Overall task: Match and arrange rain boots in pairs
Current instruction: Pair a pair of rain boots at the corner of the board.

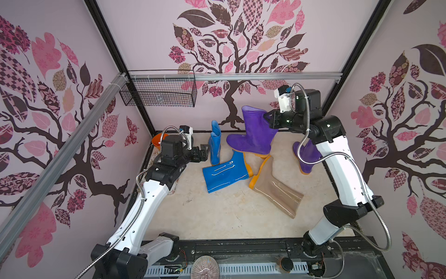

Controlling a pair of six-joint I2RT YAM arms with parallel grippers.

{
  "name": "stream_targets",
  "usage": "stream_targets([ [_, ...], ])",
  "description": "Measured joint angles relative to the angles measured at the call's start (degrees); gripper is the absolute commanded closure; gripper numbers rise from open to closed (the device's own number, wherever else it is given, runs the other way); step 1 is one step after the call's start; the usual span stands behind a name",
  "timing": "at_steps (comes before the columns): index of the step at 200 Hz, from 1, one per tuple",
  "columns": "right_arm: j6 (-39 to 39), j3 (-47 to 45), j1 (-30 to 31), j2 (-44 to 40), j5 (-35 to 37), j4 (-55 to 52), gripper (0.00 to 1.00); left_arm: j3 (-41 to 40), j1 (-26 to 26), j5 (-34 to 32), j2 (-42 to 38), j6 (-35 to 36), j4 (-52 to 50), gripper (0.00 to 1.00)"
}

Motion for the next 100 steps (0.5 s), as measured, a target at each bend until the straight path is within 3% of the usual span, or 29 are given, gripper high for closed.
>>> stream_targets([
  [100, 1.33, -16.81, 0.0, -16.68, 0.59, -2.82, 1.0, 0.0, -0.13, 1.29, 0.0, -1.99, 0.61, 0.06],
])
